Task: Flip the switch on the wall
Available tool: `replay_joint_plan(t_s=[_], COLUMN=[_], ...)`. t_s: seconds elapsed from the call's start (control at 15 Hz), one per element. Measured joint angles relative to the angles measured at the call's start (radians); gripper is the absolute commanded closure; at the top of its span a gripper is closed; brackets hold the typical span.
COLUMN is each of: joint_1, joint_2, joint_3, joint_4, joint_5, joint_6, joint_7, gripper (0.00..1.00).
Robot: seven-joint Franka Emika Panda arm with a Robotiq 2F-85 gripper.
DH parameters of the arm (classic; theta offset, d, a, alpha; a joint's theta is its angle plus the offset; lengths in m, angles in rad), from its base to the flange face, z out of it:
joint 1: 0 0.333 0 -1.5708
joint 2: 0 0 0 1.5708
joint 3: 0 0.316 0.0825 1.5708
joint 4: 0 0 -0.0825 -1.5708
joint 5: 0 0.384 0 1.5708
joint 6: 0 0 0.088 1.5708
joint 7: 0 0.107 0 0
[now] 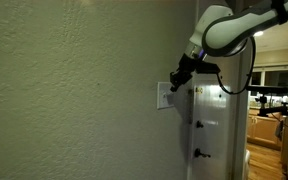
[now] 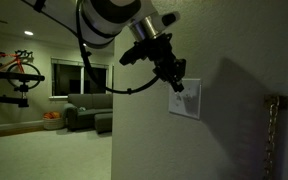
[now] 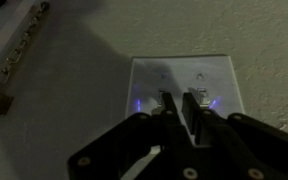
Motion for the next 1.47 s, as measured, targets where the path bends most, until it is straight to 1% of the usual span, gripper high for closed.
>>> replay_joint_plan(t_s=[0.2,0.33,0.4,0.47,0.53,0.8,1.2,1.47], joint_1=[0.0,0.0,0.0,0.0,0.0,0.0,0.0,0.0], joint_2=[0.01,0.016,0.017,0.018,0.019,0.027,0.073,0.08], joint_3=[-0.004,-0.006,-0.007,-0.008,-0.008,-0.008,-0.009,-0.01], joint_4=[0.011,0.013,0.013,0.013,0.013,0.018,0.061,0.071], joint_5=[-0.004,-0.007,-0.008,-0.009,-0.009,-0.009,-0.013,-0.015], joint_6=[0.0,0.0,0.0,0.0,0.0,0.0,0.0,0.0], joint_7=[-0.003,-0.005,-0.007,-0.008,-0.009,-0.027,-0.06,-0.077], gripper=[0.82,0.86,0.93,0.91,0.93,0.93,0.91,0.91])
